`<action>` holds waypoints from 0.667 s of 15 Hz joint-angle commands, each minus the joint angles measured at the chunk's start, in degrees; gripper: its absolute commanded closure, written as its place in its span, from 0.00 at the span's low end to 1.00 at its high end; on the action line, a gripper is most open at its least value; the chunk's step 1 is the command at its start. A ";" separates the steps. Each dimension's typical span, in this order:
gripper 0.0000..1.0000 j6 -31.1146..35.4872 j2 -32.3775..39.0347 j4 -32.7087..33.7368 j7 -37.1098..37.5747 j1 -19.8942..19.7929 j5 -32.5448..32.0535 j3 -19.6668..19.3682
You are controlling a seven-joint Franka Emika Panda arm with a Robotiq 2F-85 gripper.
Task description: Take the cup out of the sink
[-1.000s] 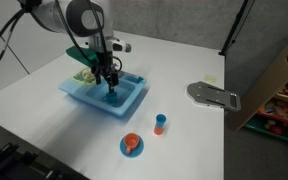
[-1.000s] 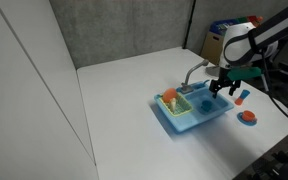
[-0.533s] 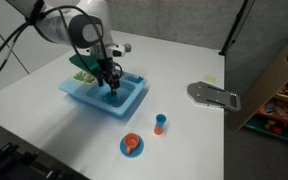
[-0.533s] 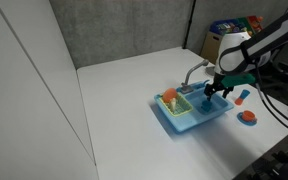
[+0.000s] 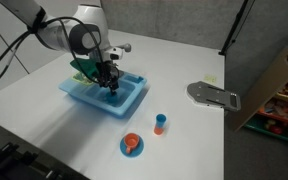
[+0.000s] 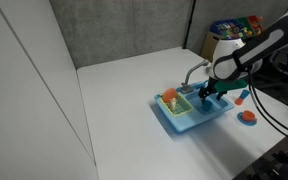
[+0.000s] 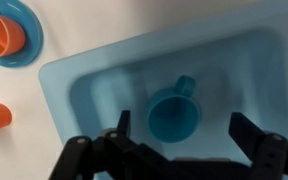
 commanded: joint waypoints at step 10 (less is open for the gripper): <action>0.00 -0.85 7.67 8.69 8.48 3.54 -0.03 -3.91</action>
